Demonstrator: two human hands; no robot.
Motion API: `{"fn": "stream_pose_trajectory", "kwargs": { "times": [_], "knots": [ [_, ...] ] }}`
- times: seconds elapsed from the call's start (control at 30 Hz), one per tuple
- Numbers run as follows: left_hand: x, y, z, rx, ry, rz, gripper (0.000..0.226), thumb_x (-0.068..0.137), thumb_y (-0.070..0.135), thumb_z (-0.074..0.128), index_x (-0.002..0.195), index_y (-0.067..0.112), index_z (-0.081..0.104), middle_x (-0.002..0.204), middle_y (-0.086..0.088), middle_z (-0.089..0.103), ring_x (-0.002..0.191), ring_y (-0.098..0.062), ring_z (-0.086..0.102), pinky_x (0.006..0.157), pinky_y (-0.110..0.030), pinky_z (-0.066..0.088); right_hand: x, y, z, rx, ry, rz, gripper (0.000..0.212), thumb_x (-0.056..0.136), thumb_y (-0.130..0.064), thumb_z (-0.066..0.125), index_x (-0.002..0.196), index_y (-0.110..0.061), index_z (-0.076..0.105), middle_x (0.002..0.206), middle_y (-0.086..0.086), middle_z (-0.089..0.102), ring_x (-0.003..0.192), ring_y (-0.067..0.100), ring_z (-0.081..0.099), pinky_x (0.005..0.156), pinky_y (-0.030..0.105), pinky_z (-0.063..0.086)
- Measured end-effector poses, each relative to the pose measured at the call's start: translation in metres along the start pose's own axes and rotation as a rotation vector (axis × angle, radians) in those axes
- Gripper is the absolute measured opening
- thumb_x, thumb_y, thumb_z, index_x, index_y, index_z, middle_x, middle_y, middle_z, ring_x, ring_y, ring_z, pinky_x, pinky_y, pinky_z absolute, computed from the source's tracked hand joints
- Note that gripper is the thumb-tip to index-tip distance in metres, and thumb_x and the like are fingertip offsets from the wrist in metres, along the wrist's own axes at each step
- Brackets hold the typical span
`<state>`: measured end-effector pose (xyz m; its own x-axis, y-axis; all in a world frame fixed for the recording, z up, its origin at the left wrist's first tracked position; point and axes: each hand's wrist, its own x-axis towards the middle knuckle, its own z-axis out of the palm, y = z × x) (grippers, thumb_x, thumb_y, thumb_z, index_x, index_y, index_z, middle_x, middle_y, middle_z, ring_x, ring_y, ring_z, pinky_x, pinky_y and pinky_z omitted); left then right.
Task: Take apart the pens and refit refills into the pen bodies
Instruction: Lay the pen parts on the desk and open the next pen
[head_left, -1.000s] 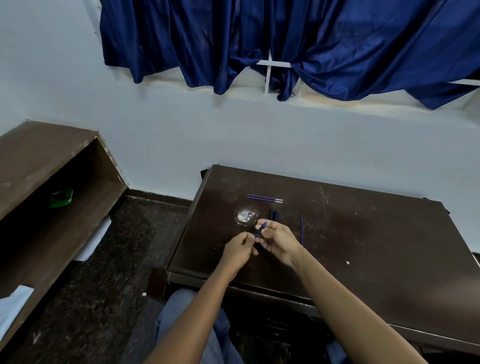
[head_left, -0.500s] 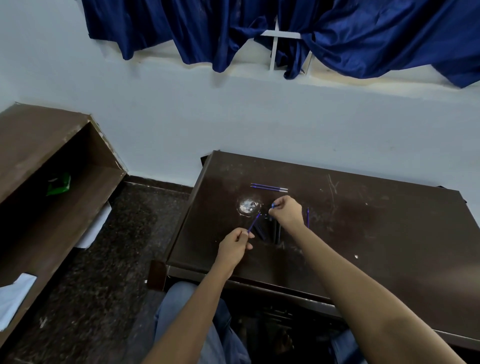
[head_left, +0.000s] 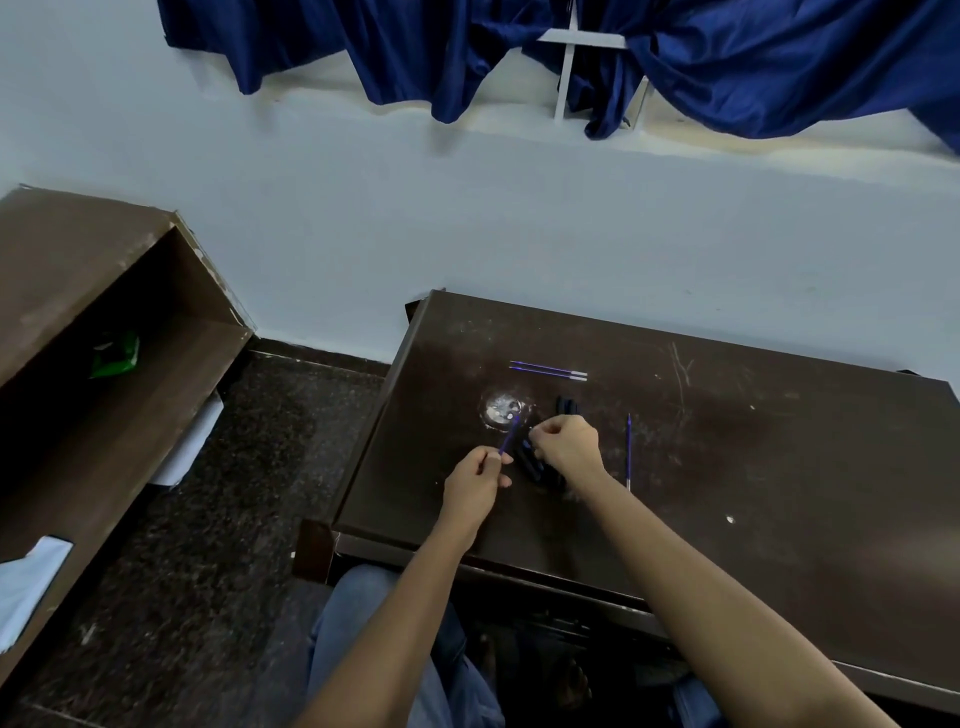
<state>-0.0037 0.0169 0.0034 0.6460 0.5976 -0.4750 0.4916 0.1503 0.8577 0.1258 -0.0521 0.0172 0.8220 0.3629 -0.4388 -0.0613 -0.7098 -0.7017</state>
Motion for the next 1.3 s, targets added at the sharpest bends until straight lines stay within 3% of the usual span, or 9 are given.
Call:
{"fn": "stream_pose_trajectory", "kwargs": {
  "times": [0.07, 0.13, 0.33, 0.47, 0.53, 0.67, 0.8, 1.1, 1.3],
  "knots": [
    [0.004, 0.002, 0.003, -0.010, 0.009, 0.007, 0.023, 0.100, 0.028, 0.041, 0.091, 0.027, 0.062, 0.075, 0.004, 0.060, 0.064, -0.007, 0.049, 0.059, -0.024, 0.036, -0.007, -0.006, 0.001, 0.295, -0.176, 0.184, 0.010, 0.087, -0.018, 0.064, 0.091, -0.009, 0.069, 0.084, 0.006, 0.071, 0.066, 0.013, 0.063, 0.058, 0.024, 0.050],
    [0.008, 0.005, 0.007, -0.012, 0.003, 0.012, 0.023, 0.100, 0.029, 0.041, 0.090, 0.026, 0.062, 0.074, 0.004, 0.060, 0.063, -0.007, 0.048, 0.058, -0.024, 0.036, -0.008, -0.007, 0.005, 0.394, -0.283, 0.239, 0.003, 0.085, -0.017, 0.067, 0.085, -0.014, 0.068, 0.078, 0.003, 0.070, 0.066, 0.009, 0.063, 0.060, 0.021, 0.047],
    [0.018, 0.010, 0.015, -0.050, 0.004, 0.012, 0.023, 0.099, 0.028, 0.042, 0.089, 0.028, 0.063, 0.070, 0.005, 0.060, 0.061, -0.007, 0.047, 0.057, -0.026, 0.035, 0.017, -0.029, 0.007, 0.579, -0.230, 0.250, 0.011, 0.084, -0.001, 0.064, 0.082, -0.012, 0.064, 0.067, 0.005, 0.065, 0.046, 0.008, 0.060, 0.049, 0.022, 0.052],
    [0.024, 0.005, 0.008, -0.040, 0.036, 0.019, 0.026, 0.099, 0.027, 0.041, 0.089, 0.027, 0.065, 0.072, 0.005, 0.060, 0.063, -0.005, 0.049, 0.059, -0.025, 0.037, 0.048, -0.059, -0.011, 0.699, -0.173, 0.126, 0.012, 0.092, -0.004, 0.057, 0.098, -0.012, 0.063, 0.074, 0.003, 0.064, 0.060, 0.009, 0.062, 0.060, 0.025, 0.054],
    [0.027, 0.000, 0.003, -0.043, 0.062, 0.019, 0.026, 0.099, 0.026, 0.041, 0.092, 0.025, 0.066, 0.072, 0.005, 0.061, 0.065, -0.004, 0.050, 0.060, -0.025, 0.038, 0.065, -0.067, -0.018, 0.556, -0.109, -0.035, 0.016, 0.091, -0.004, 0.058, 0.104, -0.005, 0.067, 0.073, 0.001, 0.064, 0.061, 0.007, 0.062, 0.063, 0.023, 0.054],
    [0.031, -0.010, -0.005, -0.074, 0.088, 0.010, 0.025, 0.099, 0.027, 0.042, 0.091, 0.027, 0.066, 0.073, 0.005, 0.061, 0.065, -0.005, 0.049, 0.062, -0.025, 0.038, 0.092, -0.067, -0.022, -0.147, -0.043, -0.376, 0.019, 0.086, -0.006, 0.063, 0.102, -0.008, 0.073, 0.093, 0.003, 0.069, 0.087, 0.015, 0.062, 0.085, 0.027, 0.048],
    [0.035, -0.017, -0.008, -0.089, 0.103, -0.011, 0.027, 0.098, 0.028, 0.043, 0.085, 0.031, 0.066, 0.070, 0.006, 0.061, 0.063, -0.006, 0.048, 0.059, -0.025, 0.037, 0.102, -0.052, -0.015, -0.574, -0.054, -0.346, 0.014, 0.086, -0.012, 0.061, 0.095, -0.019, 0.068, 0.105, 0.008, 0.069, 0.097, 0.029, 0.065, 0.084, 0.041, 0.054],
    [0.039, -0.023, -0.009, -0.079, 0.098, -0.013, 0.026, 0.098, 0.028, 0.043, 0.088, 0.029, 0.067, 0.073, 0.005, 0.062, 0.068, -0.006, 0.052, 0.069, -0.027, 0.040, 0.114, -0.030, -0.008, -0.730, 0.005, -0.378, 0.021, 0.090, -0.010, 0.051, 0.101, -0.016, 0.068, 0.106, 0.012, 0.068, 0.099, 0.034, 0.062, 0.081, 0.040, 0.053],
    [0.041, -0.024, -0.006, -0.068, 0.083, -0.017, 0.026, 0.098, 0.029, 0.043, 0.087, 0.032, 0.066, 0.072, 0.006, 0.062, 0.067, -0.005, 0.051, 0.069, -0.029, 0.040, 0.121, -0.025, -0.004, -0.698, 0.080, -0.452, 0.027, 0.088, -0.012, 0.059, 0.115, -0.012, 0.063, 0.114, 0.013, 0.057, 0.112, 0.033, 0.050, 0.088, 0.044, 0.047]
  ]
}}
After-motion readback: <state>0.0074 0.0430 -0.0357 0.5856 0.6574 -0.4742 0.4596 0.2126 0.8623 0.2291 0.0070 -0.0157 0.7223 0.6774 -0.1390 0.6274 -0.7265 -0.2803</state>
